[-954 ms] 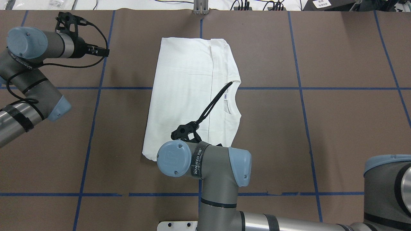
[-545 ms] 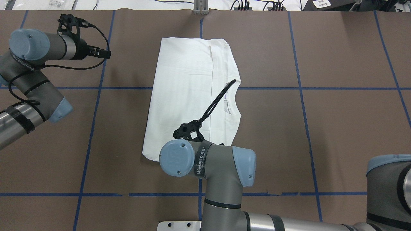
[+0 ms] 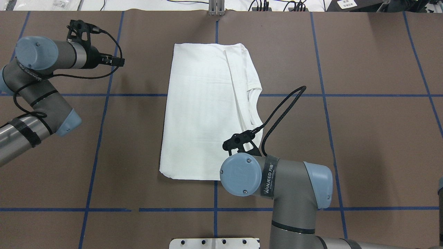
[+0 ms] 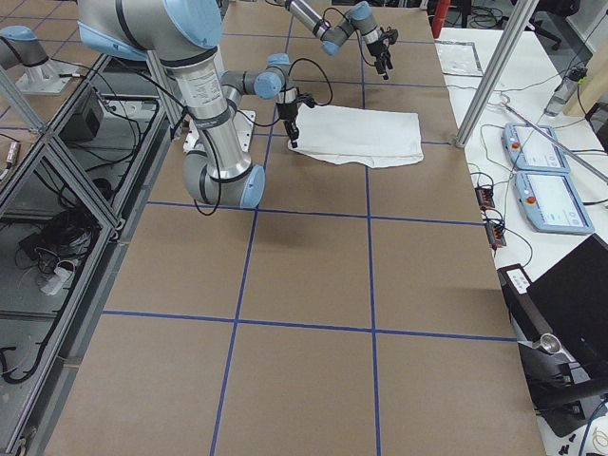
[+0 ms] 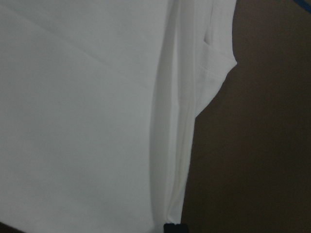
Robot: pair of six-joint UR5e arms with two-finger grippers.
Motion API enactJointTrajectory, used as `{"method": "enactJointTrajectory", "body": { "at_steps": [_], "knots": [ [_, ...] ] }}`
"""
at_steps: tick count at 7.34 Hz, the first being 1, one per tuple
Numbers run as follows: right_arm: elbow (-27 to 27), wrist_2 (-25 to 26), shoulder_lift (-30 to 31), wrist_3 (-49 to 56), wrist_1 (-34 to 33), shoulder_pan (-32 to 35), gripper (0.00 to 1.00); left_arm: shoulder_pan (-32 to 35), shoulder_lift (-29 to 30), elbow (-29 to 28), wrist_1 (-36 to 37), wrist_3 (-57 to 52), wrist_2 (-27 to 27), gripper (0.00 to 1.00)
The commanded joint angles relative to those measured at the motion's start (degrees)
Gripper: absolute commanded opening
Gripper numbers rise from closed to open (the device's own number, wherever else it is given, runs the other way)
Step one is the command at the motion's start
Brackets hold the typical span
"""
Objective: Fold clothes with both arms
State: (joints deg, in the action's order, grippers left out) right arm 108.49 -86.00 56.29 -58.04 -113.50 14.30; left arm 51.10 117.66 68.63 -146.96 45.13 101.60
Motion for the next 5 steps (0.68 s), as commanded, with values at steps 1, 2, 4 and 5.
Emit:
{"method": "enactJointTrajectory", "body": {
  "at_steps": [1, 2, 4, 5],
  "knots": [
    [1.02, 0.57, 2.50, -7.67, 1.17, -0.93, 1.00, -0.12, -0.32, 0.01, -0.08, 0.22, 0.00, 1.00],
    [0.76, 0.57, 2.33, -7.71, 3.18, -0.24, 1.00, -0.12, -0.33, 0.01, -0.52, 0.14, 0.00, 1.00],
    [-1.42, -0.12, -0.11, -5.43, 9.77, 5.54, 1.00, -0.12, -0.41, -0.07, -0.87, 0.22, 0.00, 1.00],
    [-4.66, -0.39, -3.35, -2.03, 10.05, 7.83, 1.00, -0.12, -0.41, -0.07, -0.87, 0.22, 0.00, 1.00]
  ]
}}
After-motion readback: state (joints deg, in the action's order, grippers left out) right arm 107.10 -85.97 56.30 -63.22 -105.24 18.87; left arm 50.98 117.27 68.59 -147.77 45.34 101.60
